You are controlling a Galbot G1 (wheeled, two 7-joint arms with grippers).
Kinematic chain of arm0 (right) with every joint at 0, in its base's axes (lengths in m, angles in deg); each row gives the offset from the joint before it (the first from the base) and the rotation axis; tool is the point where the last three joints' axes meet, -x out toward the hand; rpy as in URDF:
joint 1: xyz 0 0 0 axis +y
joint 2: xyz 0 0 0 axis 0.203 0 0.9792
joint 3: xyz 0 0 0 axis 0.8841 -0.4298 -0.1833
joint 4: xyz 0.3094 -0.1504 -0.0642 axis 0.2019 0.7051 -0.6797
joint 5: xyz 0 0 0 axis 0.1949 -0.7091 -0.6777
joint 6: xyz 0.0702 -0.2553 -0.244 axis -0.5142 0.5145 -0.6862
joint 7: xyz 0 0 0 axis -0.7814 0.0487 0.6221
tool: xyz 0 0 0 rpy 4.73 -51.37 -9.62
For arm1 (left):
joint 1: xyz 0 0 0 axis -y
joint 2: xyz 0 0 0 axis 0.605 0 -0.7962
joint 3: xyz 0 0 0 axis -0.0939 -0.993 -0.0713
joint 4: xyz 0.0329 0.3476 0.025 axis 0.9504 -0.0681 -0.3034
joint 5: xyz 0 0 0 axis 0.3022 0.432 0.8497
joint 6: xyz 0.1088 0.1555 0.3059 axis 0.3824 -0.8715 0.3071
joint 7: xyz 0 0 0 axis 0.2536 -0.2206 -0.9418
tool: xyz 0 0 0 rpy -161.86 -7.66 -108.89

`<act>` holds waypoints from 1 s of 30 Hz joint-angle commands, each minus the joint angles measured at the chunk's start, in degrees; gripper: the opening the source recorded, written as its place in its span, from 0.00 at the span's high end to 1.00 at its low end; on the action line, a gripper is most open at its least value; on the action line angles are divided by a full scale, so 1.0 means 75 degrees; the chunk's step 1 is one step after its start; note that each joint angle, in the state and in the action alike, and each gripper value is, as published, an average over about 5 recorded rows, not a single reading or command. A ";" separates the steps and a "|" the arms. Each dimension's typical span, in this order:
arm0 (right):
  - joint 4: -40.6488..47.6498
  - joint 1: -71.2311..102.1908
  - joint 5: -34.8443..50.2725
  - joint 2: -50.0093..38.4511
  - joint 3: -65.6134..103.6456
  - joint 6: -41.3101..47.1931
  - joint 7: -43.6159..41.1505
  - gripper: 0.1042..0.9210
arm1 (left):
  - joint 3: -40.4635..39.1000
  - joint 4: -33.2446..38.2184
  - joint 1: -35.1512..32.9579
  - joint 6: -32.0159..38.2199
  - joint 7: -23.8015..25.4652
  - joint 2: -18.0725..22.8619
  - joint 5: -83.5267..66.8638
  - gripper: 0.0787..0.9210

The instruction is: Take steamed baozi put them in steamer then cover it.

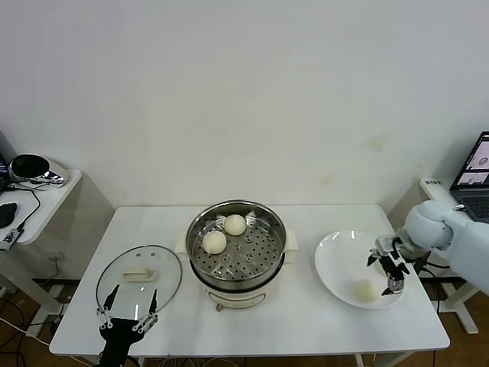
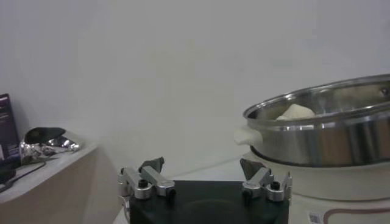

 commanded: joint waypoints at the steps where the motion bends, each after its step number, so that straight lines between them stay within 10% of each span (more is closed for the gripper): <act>1: 0.0555 0.1021 -0.0447 0.0282 0.0656 -0.0247 0.0115 0.12 | 0.0012 -0.0012 -0.0002 0.0000 0.0003 0.0003 0.0003 0.12; 17: 0.0804 0.1087 -0.0430 0.0770 0.0685 0.0110 0.0420 0.14 | 0.0011 -0.0066 0.0024 0.0013 -0.0006 0.0024 0.0003 0.12; 30: 0.0667 0.0614 -0.0211 0.0636 0.0475 0.0261 0.0233 0.38 | 0.0014 -0.0065 0.0025 0.0017 -0.0010 0.0020 0.0000 0.12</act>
